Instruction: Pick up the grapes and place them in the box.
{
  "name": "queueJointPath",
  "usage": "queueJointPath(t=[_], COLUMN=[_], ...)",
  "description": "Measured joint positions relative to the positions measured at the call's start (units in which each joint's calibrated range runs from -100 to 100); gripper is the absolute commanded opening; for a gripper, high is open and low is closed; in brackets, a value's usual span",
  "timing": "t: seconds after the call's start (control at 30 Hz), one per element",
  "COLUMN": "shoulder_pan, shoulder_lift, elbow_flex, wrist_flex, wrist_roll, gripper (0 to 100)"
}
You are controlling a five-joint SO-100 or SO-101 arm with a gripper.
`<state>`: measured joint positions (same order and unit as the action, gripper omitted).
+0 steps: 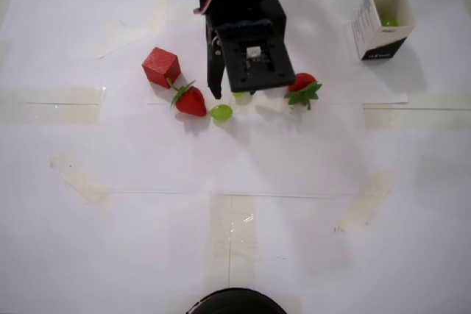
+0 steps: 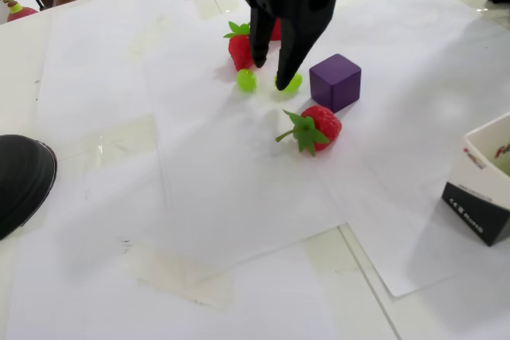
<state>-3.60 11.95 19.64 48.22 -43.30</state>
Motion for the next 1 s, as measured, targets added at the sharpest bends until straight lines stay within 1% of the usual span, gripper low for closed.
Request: queueJointPath(t=[0.43, 0.6, 0.8, 1.0], shoulder_pan=[0.0, 0.0, 0.0, 0.0], shoulder_lift=[0.0, 0.0, 0.0, 0.0], elbow_flex=[2.7, 3.6, 4.0, 4.0], wrist_flex=[-0.6, -0.6, -0.6, -0.6], wrist_roll=[0.0, 0.0, -0.1, 0.0], gripper=[17, 14, 9, 7])
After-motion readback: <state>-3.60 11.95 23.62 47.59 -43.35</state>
